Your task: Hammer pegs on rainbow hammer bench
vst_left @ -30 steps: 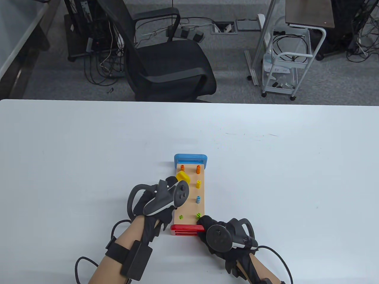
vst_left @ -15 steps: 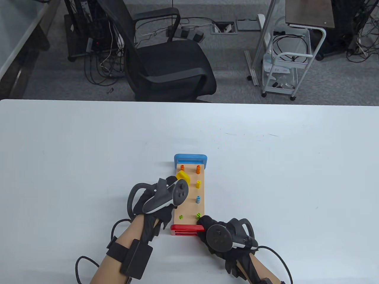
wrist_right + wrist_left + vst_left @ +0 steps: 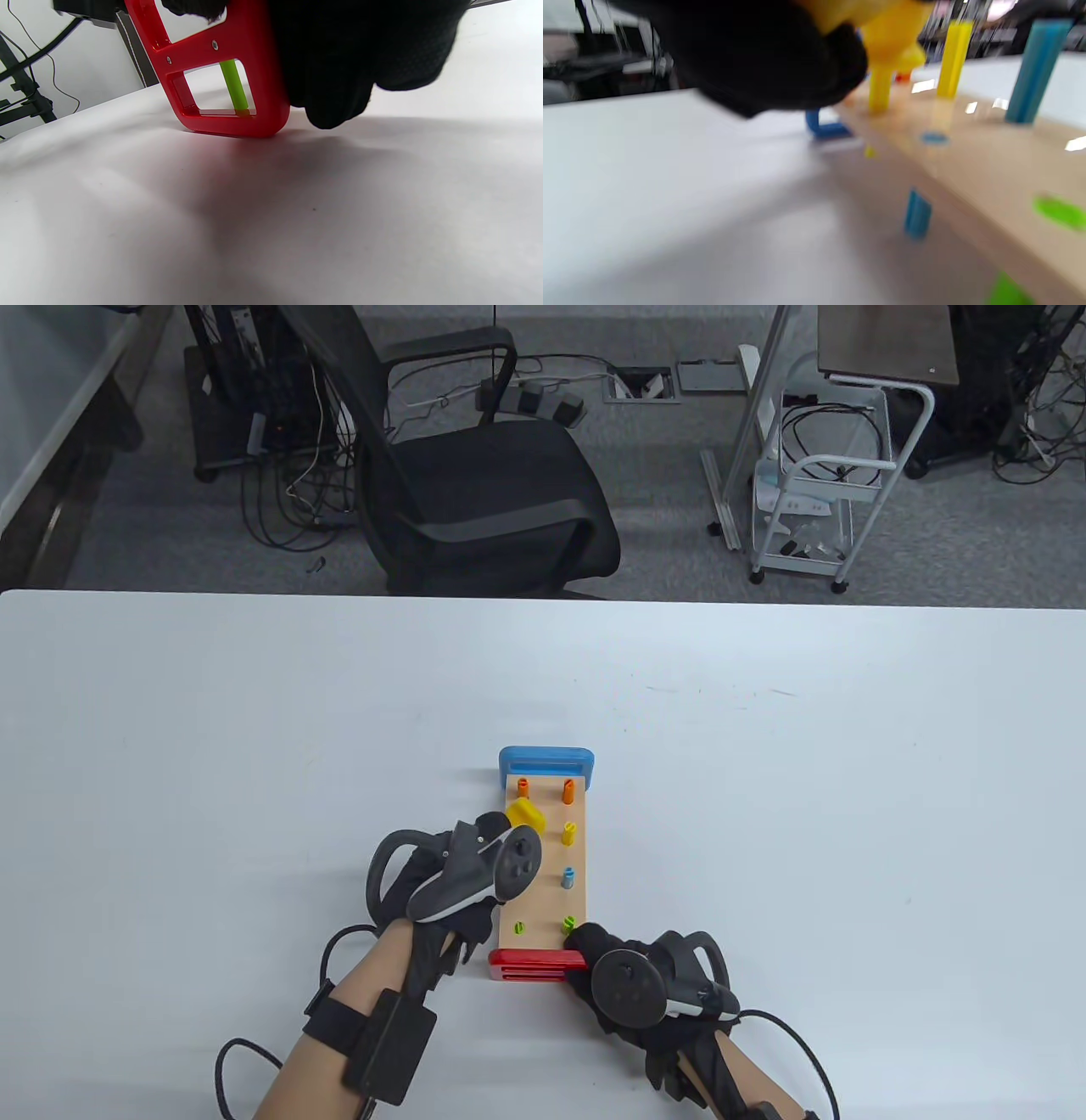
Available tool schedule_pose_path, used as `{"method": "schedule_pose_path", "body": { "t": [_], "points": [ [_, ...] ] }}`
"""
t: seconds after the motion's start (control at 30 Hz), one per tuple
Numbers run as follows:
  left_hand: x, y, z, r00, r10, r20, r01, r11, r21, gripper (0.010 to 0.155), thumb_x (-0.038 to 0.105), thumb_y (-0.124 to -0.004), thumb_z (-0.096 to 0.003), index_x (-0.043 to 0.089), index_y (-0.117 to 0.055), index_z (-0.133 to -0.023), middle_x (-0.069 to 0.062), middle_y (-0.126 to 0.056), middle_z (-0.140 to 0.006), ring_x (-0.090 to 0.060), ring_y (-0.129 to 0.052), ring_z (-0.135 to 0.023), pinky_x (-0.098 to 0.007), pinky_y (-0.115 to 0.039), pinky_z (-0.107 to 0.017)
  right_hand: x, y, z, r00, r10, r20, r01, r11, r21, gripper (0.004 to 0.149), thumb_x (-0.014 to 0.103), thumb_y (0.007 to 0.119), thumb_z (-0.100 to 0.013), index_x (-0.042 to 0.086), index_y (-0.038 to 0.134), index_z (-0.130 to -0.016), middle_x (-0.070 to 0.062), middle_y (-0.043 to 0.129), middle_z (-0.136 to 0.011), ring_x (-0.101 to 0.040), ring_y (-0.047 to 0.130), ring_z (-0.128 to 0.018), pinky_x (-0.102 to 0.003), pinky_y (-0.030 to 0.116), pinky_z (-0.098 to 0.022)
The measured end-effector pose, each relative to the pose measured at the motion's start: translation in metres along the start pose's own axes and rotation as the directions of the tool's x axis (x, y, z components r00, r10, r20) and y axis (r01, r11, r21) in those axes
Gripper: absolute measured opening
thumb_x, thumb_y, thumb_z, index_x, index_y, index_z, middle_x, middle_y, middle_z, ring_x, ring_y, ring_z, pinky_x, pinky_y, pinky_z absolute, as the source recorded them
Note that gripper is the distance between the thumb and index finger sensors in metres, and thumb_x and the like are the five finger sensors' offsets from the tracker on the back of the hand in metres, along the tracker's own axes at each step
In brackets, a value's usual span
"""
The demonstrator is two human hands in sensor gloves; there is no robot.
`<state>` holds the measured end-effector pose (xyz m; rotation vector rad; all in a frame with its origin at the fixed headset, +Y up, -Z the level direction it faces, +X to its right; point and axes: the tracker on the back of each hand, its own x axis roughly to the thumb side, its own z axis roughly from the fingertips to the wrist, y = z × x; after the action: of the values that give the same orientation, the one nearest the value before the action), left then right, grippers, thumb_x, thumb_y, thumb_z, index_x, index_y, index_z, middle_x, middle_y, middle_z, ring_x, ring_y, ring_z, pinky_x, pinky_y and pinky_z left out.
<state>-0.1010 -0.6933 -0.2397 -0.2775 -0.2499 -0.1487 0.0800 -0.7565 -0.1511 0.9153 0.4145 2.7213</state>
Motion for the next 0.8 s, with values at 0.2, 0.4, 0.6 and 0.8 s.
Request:
{"method": "schedule_pose_path", "body": {
  "t": [0.2,0.4,0.6,0.8],
  "points": [
    [-0.001,0.004,0.002,1.000,0.027,-0.008,-0.027,0.999,0.034,0.065,0.055,-0.052,-0.0565,0.006,-0.068,-0.096,-0.005,-0.101,-0.062,-0.022,-0.106,-0.025,-0.030,-0.090,-0.018,0.000,0.001,0.000,1.000,0.001,0.000,-0.001,1.000,-0.001,0.052,0.034,0.049,-0.063,0.001,0.036,-0.101,-0.027,0.076,-0.099,-0.043,0.087,-0.077,-0.061,0.072,-0.059],
    [-0.004,0.022,0.012,0.948,0.299,0.106,-0.317,0.882,0.349,0.066,0.052,-0.056,-0.0565,0.001,-0.069,-0.098,-0.012,-0.102,-0.062,-0.030,-0.105,-0.026,-0.036,-0.089,-0.018,0.000,0.001,0.000,1.000,-0.001,0.001,0.001,1.000,-0.001,0.052,0.034,0.049,-0.063,0.001,0.036,-0.101,-0.027,0.076,-0.099,-0.043,0.087,-0.076,-0.061,0.071,-0.059],
    [0.003,-0.011,-0.006,0.999,-0.037,-0.024,0.037,0.999,0.015,0.065,0.056,-0.050,-0.0563,0.007,-0.069,-0.095,-0.003,-0.102,-0.059,-0.019,-0.105,-0.021,-0.028,-0.090,-0.015,0.000,0.001,0.000,1.000,-0.001,0.002,0.001,1.000,0.002,0.052,0.034,0.049,-0.063,0.001,0.036,-0.101,-0.027,0.076,-0.099,-0.043,0.087,-0.077,-0.061,0.071,-0.059],
    [-0.002,-0.008,-0.003,1.000,0.005,-0.028,-0.004,0.999,0.045,0.066,0.055,-0.052,-0.0562,0.006,-0.069,-0.096,-0.005,-0.102,-0.060,-0.022,-0.105,-0.024,-0.030,-0.090,-0.017,-0.001,0.002,-0.001,1.000,-0.001,0.002,0.001,1.000,0.002,0.052,0.034,0.049,-0.063,0.001,0.036,-0.101,-0.027,0.076,-0.099,-0.043,0.087,-0.077,-0.061,0.071,-0.059]
  ]
}}
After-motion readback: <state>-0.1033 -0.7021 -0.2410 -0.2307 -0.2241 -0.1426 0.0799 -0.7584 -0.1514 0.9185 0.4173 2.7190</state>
